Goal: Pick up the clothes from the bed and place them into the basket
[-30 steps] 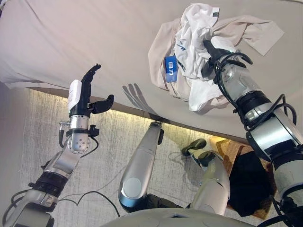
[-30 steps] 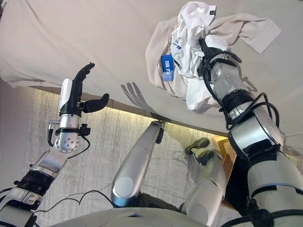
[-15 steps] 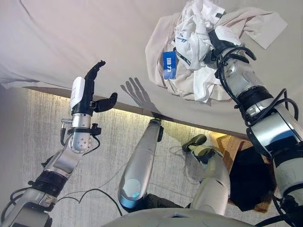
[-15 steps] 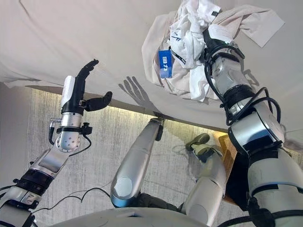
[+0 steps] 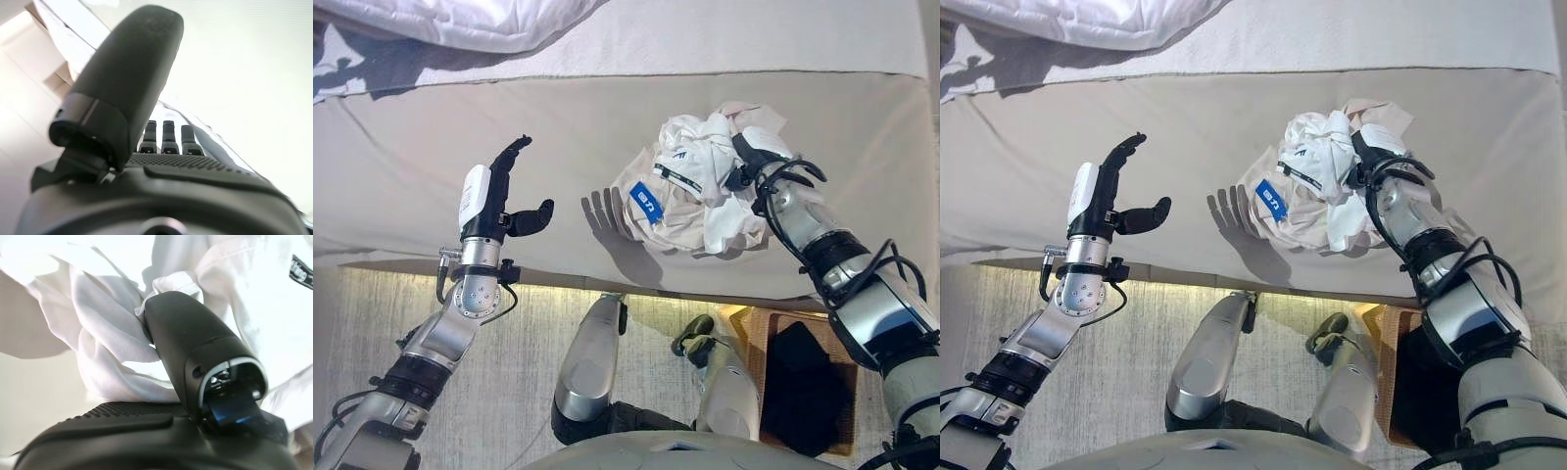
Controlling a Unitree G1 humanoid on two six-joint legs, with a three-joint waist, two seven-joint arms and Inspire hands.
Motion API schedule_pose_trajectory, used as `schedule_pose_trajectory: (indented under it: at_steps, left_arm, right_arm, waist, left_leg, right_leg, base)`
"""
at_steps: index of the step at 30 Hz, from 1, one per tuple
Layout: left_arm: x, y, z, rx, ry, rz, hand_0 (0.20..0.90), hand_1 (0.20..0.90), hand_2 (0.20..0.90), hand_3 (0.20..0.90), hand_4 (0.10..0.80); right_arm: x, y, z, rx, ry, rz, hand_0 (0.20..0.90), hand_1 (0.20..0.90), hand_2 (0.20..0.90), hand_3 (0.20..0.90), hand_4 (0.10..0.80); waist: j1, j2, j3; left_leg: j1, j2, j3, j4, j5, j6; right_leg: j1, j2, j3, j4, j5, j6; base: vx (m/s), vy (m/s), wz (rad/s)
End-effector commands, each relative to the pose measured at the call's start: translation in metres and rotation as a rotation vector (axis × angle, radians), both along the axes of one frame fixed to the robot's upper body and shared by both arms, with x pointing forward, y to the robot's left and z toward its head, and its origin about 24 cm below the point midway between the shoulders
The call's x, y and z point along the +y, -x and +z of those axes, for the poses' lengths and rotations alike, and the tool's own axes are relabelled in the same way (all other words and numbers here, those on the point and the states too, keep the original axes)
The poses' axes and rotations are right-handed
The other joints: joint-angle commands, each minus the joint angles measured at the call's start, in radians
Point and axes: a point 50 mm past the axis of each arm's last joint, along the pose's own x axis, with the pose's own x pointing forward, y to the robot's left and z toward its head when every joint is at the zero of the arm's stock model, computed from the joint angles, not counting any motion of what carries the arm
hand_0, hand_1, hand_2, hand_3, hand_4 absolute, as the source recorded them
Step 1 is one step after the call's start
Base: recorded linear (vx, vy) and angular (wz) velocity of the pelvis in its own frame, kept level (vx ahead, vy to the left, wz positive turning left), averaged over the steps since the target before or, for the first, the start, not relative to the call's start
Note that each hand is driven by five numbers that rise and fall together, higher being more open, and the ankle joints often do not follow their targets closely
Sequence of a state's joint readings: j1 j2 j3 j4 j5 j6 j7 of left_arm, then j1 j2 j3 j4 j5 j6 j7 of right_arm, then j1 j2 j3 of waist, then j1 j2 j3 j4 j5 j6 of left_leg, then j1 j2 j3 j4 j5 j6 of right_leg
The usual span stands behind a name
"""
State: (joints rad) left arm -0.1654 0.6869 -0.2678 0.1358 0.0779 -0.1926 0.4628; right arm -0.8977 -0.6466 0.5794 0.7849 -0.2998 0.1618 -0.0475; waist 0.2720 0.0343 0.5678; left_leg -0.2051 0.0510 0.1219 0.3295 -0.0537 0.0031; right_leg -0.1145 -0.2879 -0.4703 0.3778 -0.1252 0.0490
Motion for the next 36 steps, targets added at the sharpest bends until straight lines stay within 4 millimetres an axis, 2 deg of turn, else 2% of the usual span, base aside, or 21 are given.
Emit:
schedule_pose_trajectory:
  at_steps: [1,2,3,4,7,8,9,10,11,17,24,31,36]
  left_arm:
    - [0.012,0.008,0.015,-0.067,-0.007,0.030,0.900,0.900,0.900,0.900,0.800]
    - [0.013,0.009,0.011,-0.042,-0.008,0.033,0.900,0.900,0.900,0.900,0.800]
    - [0.014,0.010,0.008,-0.029,-0.009,0.036,0.900,0.900,0.900,0.900,0.800]
    - [0.015,0.011,0.005,-0.011,-0.012,0.038,0.900,0.900,0.900,0.900,0.800]
    - [0.017,0.013,-0.002,0.021,-0.019,0.038,0.900,0.900,0.900,0.900,0.800]
    - [0.019,0.014,-0.005,0.037,-0.023,0.037,0.900,0.900,0.900,0.900,0.800]
    - [0.020,0.014,-0.007,0.047,-0.026,0.035,0.900,0.900,0.900,0.900,0.800]
    - [0.020,0.015,-0.007,0.052,-0.028,0.034,0.900,0.900,0.900,0.900,0.800]
    - [0.021,0.015,-0.009,0.065,-0.035,0.025,0.900,0.900,0.900,0.900,0.800]
    - [0.025,0.018,-0.009,0.083,-0.044,0.006,0.900,0.900,0.900,0.900,0.800]
    - [0.026,0.019,-0.006,0.074,-0.035,0.010,0.900,0.900,0.900,0.900,0.800]
    - [0.027,0.019,-0.004,0.072,-0.036,0.004,0.900,0.900,0.900,0.900,0.800]
    - [0.027,0.016,0.001,0.050,-0.037,-0.001,0.900,0.900,0.900,0.900,0.800]
  right_arm:
    - [-0.017,0.002,0.046,-0.158,-0.031,-0.009,0.300,0.300,0.300,0.200,0.100]
    - [-0.024,0.006,0.040,-0.137,-0.043,-0.024,0.300,0.300,0.300,0.200,0.100]
    - [-0.028,0.009,0.035,-0.129,-0.050,-0.038,0.422,0.422,0.422,0.343,0.243]
    - [-0.034,0.012,0.029,-0.113,-0.058,-0.052,0.488,0.488,0.488,0.420,0.320]
    - [-0.044,0.018,0.020,-0.088,-0.073,-0.091,0.516,0.516,0.516,0.453,0.353]
    - [-0.051,0.021,0.014,-0.077,-0.083,-0.118,0.820,0.820,0.820,0.807,0.707]
    - [-0.056,0.024,0.012,-0.068,-0.090,-0.139,0.900,0.900,0.900,0.900,0.800]
    - [-0.059,0.025,0.010,-0.065,-0.092,-0.149,0.900,0.900,0.900,0.900,0.800]
    - [-0.071,0.030,0.006,-0.054,-0.119,-0.199,0.900,0.900,0.900,0.900,0.800]
    - [-0.098,0.038,0.004,-0.068,-0.217,-0.305,0.900,0.900,0.900,0.900,0.800]
    - [-0.105,0.041,0.006,-0.083,-0.252,-0.318,0.900,0.900,0.900,0.900,0.800]
    - [-0.104,0.041,0.003,-0.074,-0.230,-0.321,0.900,0.900,0.900,0.900,0.800]
    - [-0.098,0.036,0.010,-0.086,-0.174,-0.296,0.900,0.900,0.900,0.900,0.800]
  waist:
    - [-0.012,-0.057,-0.160]
    - [-0.019,-0.060,-0.187]
    - [-0.024,-0.064,-0.204]
    - [-0.027,-0.068,-0.226]
    - [-0.033,-0.071,-0.261]
    - [-0.036,-0.073,-0.279]
    - [-0.037,-0.073,-0.289]
    - [-0.037,-0.073,-0.293]
    - [-0.037,-0.075,-0.305]
    - [-0.030,-0.063,-0.316]
    - [-0.030,-0.049,-0.318]
    - [-0.023,-0.044,-0.313]
    - [-0.011,-0.034,-0.285]
  left_leg:
    - [0.083,0.055,0.021,-0.016,-0.046,-0.041]
    - [0.110,0.055,0.024,-0.047,-0.038,-0.045]
    - [0.125,0.058,0.027,-0.064,-0.032,-0.047]
    - [0.141,0.057,0.029,-0.081,-0.026,-0.049]
    - [0.170,0.060,0.030,-0.113,-0.015,-0.053]
    - [0.185,0.062,0.032,-0.130,-0.011,-0.054]
    - [0.194,0.063,0.031,-0.140,-0.009,-0.055]
    - [0.197,0.063,0.031,-0.143,-0.008,-0.056]
    - [0.207,0.066,0.031,-0.147,-0.008,-0.058]
    - [0.221,0.069,0.032,-0.174,0.003,-0.065]
    - [0.221,0.065,0.030,-0.217,0.028,-0.070]
    - [0.213,0.063,0.021,-0.213,0.029,-0.071]
    - [0.182,0.061,0.005,-0.197,0.030,-0.073]
  right_leg:
    - [0.072,-0.018,0.032,-0.128,0.117,0.058]
    - [0.096,-0.009,0.033,-0.155,0.122,0.062]
    - [0.108,-0.003,0.034,-0.169,0.126,0.065]
    - [0.122,0.005,0.036,-0.184,0.128,0.067]
    - [0.145,0.016,0.035,-0.200,0.131,0.071]
    - [0.155,0.022,0.034,-0.205,0.129,0.073]
    - [0.161,0.027,0.034,-0.208,0.127,0.075]
    - [0.164,0.029,0.034,-0.209,0.127,0.075]
    - [0.175,0.033,0.031,-0.215,0.125,0.077]
    - [0.192,0.040,0.016,-0.230,0.123,0.082]
    - [0.189,0.046,0.012,-0.244,0.123,0.083]
    - [0.186,0.045,0.005,-0.233,0.113,0.077]
    - [0.164,0.040,-0.002,-0.214,0.105,0.072]
  base:
    - [0.142,-0.030,-0.11]
    - [0.125,-0.037,-0.12]
    - [0.144,-0.037,-0.14]
    - [0.118,-0.038,-0.09]
    - [0.114,-0.034,-0.03]
    - [0.112,-0.038,-0.03]
    - [0.107,-0.036,0.00]
    - [0.099,-0.048,0.00]
    - [0.069,-0.042,0.04]
    - [0.010,-0.027,0.09]
    - [-0.017,0.007,0.01]
    - [0.000,0.000,0.00]
    - [-0.028,-0.021,0.04]
